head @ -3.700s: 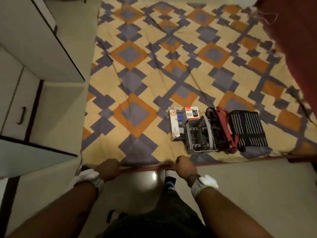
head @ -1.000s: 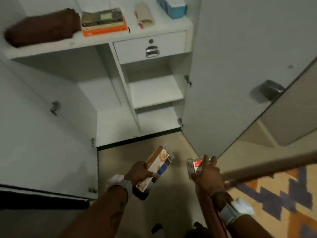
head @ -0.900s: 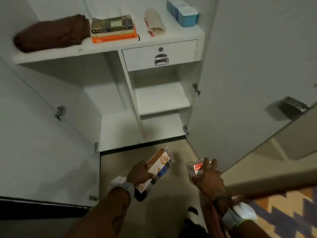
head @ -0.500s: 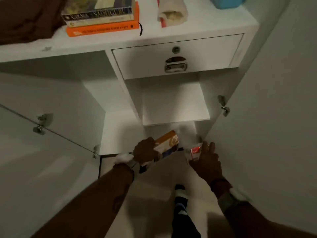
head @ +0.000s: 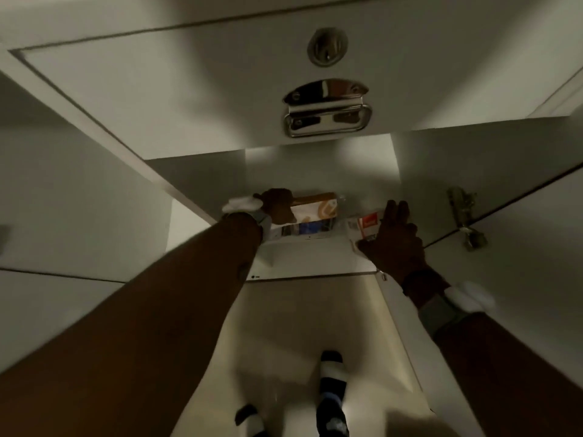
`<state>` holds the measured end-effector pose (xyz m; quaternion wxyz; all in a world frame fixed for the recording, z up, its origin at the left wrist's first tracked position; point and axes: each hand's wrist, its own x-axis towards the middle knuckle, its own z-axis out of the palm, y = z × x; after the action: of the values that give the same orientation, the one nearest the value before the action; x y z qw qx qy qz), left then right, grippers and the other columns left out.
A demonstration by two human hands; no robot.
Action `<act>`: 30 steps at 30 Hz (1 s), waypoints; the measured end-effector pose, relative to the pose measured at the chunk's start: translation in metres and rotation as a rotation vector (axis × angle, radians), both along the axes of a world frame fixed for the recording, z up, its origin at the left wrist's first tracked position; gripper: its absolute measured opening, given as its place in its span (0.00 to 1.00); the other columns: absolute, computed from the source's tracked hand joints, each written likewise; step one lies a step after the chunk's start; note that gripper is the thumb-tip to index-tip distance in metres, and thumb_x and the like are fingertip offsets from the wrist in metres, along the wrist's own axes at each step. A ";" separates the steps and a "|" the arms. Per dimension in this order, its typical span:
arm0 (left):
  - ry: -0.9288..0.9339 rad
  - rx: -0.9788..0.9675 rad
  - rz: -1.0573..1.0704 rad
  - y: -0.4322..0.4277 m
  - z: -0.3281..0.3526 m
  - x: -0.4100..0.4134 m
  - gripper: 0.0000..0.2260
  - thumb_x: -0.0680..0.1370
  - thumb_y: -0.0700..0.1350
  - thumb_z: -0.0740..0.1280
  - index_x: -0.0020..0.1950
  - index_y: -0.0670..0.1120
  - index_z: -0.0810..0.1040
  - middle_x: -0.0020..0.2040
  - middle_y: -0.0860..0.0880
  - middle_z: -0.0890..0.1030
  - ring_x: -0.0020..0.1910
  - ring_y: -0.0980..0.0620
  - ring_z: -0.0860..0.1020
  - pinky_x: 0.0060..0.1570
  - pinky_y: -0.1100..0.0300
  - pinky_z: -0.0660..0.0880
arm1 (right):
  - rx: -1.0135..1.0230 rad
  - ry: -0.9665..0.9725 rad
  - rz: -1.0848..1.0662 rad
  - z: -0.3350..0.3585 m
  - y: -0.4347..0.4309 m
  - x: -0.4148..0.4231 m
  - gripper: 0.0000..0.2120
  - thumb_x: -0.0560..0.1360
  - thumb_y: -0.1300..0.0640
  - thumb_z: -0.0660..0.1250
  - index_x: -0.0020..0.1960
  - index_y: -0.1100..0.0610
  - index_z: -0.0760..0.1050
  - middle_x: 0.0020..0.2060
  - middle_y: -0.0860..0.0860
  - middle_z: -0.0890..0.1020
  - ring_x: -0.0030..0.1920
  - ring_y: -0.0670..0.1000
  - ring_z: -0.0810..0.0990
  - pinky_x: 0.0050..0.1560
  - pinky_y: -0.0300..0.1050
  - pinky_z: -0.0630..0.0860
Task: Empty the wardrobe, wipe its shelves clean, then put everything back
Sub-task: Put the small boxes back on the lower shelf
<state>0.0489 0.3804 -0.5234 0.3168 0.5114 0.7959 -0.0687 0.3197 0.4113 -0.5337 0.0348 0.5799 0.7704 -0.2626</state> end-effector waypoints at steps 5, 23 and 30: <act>0.109 -0.088 -0.066 0.006 -0.043 -0.028 0.22 0.79 0.51 0.70 0.71 0.45 0.73 0.67 0.43 0.77 0.65 0.41 0.75 0.63 0.49 0.71 | 0.013 -0.026 -0.039 -0.015 0.035 -0.020 0.53 0.71 0.45 0.75 0.82 0.57 0.45 0.80 0.61 0.48 0.71 0.71 0.63 0.67 0.67 0.69; 0.232 0.142 -0.221 -0.020 -0.105 -0.016 0.45 0.75 0.56 0.72 0.83 0.45 0.49 0.79 0.42 0.60 0.76 0.38 0.61 0.75 0.37 0.56 | -0.013 -0.101 -0.111 -0.041 0.098 -0.044 0.53 0.74 0.39 0.71 0.82 0.61 0.41 0.79 0.64 0.53 0.75 0.71 0.58 0.73 0.65 0.61; 0.241 0.137 -0.202 -0.015 -0.108 -0.015 0.45 0.74 0.56 0.74 0.82 0.46 0.51 0.79 0.42 0.61 0.76 0.38 0.62 0.75 0.38 0.55 | 0.057 -0.109 -0.096 -0.046 0.103 -0.047 0.53 0.74 0.40 0.71 0.81 0.62 0.42 0.78 0.65 0.54 0.73 0.72 0.61 0.71 0.65 0.63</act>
<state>0.0336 0.3650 -0.6317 0.1748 0.5971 0.7757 -0.1065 0.2724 0.5145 -0.5795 0.0473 0.6304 0.7459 -0.2100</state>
